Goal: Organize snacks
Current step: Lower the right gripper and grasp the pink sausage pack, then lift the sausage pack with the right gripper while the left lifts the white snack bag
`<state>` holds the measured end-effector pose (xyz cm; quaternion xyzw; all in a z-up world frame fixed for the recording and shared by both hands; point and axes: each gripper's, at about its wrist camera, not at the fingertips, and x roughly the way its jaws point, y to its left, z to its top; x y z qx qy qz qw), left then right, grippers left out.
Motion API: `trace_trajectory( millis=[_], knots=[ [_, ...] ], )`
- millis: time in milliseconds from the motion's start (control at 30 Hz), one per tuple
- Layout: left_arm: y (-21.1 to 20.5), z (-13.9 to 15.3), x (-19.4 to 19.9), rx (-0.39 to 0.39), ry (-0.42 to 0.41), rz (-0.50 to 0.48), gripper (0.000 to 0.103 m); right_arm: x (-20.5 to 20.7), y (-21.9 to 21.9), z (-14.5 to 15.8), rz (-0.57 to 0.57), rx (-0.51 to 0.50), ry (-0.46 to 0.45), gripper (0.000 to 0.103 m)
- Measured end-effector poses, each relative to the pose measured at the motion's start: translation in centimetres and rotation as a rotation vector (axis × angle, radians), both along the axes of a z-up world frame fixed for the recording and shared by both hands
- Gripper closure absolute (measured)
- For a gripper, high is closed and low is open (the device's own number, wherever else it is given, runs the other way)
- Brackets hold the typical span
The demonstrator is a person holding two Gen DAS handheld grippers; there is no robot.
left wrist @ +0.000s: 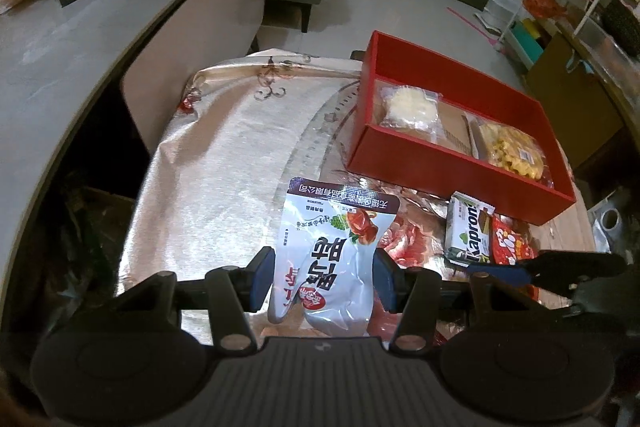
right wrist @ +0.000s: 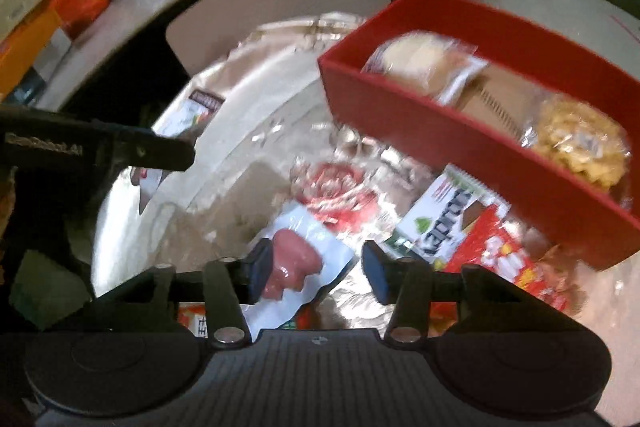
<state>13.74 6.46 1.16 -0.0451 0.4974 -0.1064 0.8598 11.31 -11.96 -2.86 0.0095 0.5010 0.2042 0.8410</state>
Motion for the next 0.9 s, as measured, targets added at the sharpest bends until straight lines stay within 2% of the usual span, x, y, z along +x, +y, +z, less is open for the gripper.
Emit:
trace_trajectory(
  millis=[100, 167, 200, 300, 400, 467, 600, 767, 900],
  knots=[
    [0.0, 0.0, 0.1, -0.001, 0.000, 0.003, 0.058, 0.4, 0.6, -1.3, -0.060, 0.058, 0.080, 0.033],
    [0.3, 0.1, 0.1, -0.002, -0.003, 0.013, 0.058, 0.6, 1.0, -1.8, -0.105, 0.098, 0.121, 0.026],
    [0.5, 0.1, 0.1, -0.005, -0.006, 0.022, 0.058, 0.5, 1.2, -2.0, -0.126, 0.108, 0.126, 0.021],
    [0.8, 0.3, 0.1, -0.015, -0.011, 0.032, 0.058, 0.7, 2.5, -2.6, -0.151, 0.096, 0.111, 0.019],
    [0.8, 0.3, 0.0, -0.021, -0.007, 0.027, 0.058, 0.7, 3.9, -3.4, -0.171, 0.085, 0.114, 0.008],
    [0.9, 0.5, -0.1, -0.028, -0.009, 0.021, 0.058, 0.4, 5.1, -3.7, -0.160, 0.044, 0.097, 0.004],
    [1.0, 0.7, -0.1, -0.044, -0.012, 0.019, 0.057, 0.1, 6.1, -4.2, -0.147, -0.082, 0.066, 0.004],
    [0.8, 1.0, -0.1, -0.059, -0.014, 0.007, 0.057, 0.0, 4.2, -4.2, -0.199, -0.052, 0.091, 0.004],
    [0.8, 1.2, -0.2, -0.064, -0.017, 0.007, 0.057, -0.2, 6.7, -4.7, -0.146, -0.183, 0.073, 0.004]
  ],
)
